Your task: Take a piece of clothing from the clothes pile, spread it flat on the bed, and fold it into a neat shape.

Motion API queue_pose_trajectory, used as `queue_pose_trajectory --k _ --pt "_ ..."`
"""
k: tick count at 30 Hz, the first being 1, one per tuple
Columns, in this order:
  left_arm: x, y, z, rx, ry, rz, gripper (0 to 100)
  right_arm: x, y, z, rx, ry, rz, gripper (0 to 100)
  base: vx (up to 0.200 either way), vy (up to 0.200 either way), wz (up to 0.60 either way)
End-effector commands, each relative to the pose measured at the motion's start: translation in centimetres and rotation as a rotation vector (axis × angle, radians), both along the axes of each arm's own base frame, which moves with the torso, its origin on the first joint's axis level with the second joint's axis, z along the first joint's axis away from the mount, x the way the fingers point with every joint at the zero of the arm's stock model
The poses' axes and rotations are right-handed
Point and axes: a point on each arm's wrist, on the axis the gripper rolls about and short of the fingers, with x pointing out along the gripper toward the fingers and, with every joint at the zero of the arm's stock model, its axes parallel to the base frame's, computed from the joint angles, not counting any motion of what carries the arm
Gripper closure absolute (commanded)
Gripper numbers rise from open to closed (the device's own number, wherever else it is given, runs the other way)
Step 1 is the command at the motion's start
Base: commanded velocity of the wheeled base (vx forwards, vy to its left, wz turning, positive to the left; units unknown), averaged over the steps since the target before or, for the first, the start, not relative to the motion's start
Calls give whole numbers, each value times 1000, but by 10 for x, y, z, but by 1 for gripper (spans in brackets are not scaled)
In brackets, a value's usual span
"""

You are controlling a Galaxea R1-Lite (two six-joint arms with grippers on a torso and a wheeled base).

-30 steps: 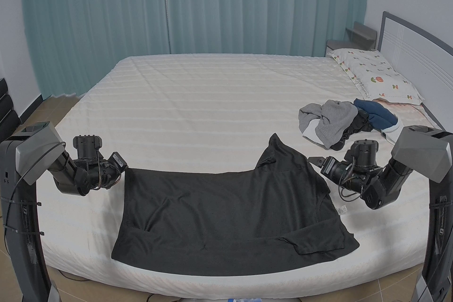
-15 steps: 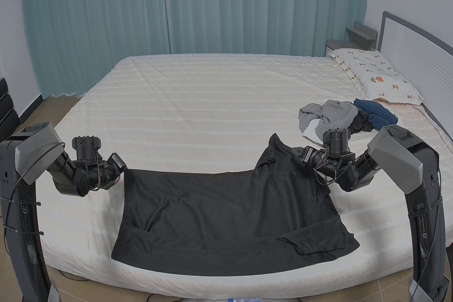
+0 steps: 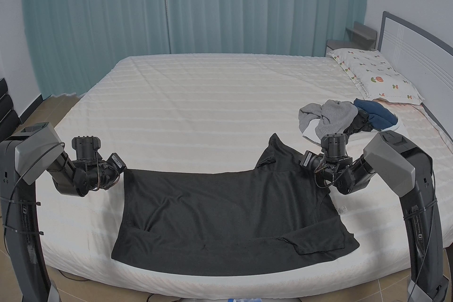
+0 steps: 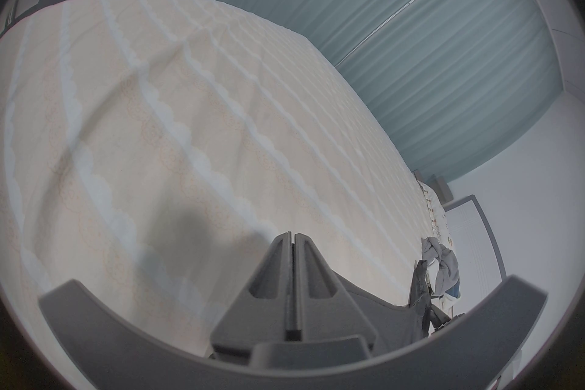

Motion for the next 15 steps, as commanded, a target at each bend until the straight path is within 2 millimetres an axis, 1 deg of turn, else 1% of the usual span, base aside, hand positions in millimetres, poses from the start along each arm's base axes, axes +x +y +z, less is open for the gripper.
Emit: queue_pose_trajectory --k 1,6,9,11,15 --pt "0 0 0 0 -1 0 100 0 -5 -2 -2 8 -11 100 0 0 0" --pt "-1 1 7 10 -12 0 100 -3 -11 1 -8 7 -36 100 0 0 0" --pt "-1 5 17 17 -33 7 100 -8 -13 14 -4 -2 -35 100 0 0 0" --pt "-2 6 19 18 -39 10 100 -12 -13 19 0 0 -30 100 0 0 0" --pt "-2 9 22 20 -45 17 100 -12 -13 39 86 -34 -66 100 0 0 0"
